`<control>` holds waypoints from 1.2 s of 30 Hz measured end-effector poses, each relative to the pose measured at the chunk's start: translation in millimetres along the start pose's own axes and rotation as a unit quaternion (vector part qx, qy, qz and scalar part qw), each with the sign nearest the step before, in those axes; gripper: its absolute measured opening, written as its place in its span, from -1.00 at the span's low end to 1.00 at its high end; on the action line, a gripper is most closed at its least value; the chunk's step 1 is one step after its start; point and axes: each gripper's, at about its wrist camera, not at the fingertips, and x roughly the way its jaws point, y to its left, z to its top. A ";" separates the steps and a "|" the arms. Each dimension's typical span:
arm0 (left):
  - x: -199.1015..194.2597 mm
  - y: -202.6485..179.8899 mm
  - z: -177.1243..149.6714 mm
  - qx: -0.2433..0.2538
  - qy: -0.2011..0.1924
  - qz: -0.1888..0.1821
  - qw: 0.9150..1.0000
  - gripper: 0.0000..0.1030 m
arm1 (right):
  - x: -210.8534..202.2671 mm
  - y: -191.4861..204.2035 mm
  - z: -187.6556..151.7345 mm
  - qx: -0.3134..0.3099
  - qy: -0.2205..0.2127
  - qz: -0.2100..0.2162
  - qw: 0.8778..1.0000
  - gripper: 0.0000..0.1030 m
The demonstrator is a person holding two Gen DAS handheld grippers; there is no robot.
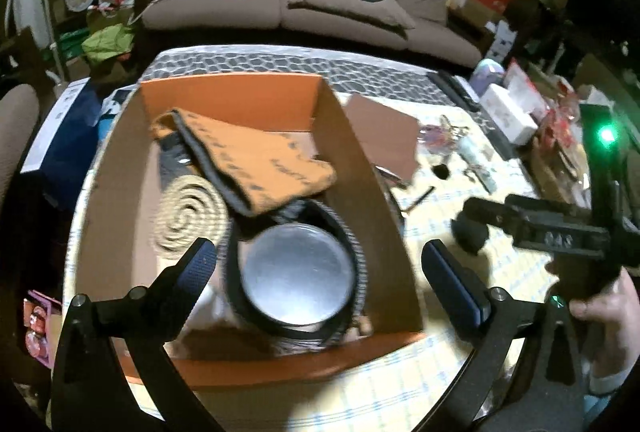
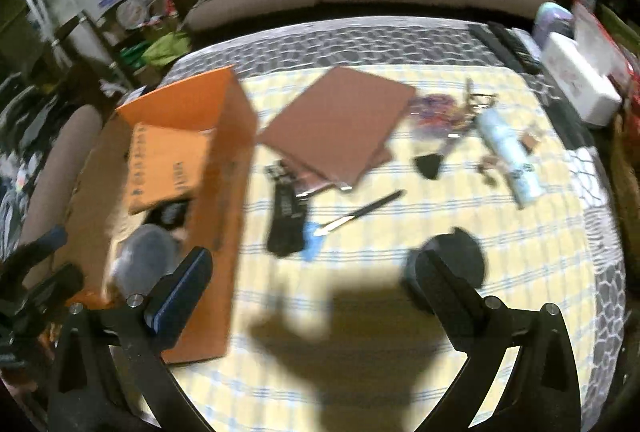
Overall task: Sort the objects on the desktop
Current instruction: 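Move both grippers back over the table toward the black round pad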
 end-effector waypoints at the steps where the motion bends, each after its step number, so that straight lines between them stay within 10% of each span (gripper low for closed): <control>1: 0.8 -5.3 -2.0 0.002 0.000 -0.002 1.000 1.00 | -1.0 -8.6 -0.6 0.003 -0.002 -0.005 1.000 0.99; 24: 49.3 -162.6 -50.1 0.113 0.010 -0.025 0.993 1.00 | 13.4 -150.3 -51.9 0.034 0.005 -0.061 0.998 0.99; 36: 38.3 -148.9 -96.5 0.059 -0.030 0.038 0.997 1.00 | 15.1 -146.5 -76.8 0.032 -0.020 -0.073 0.997 0.99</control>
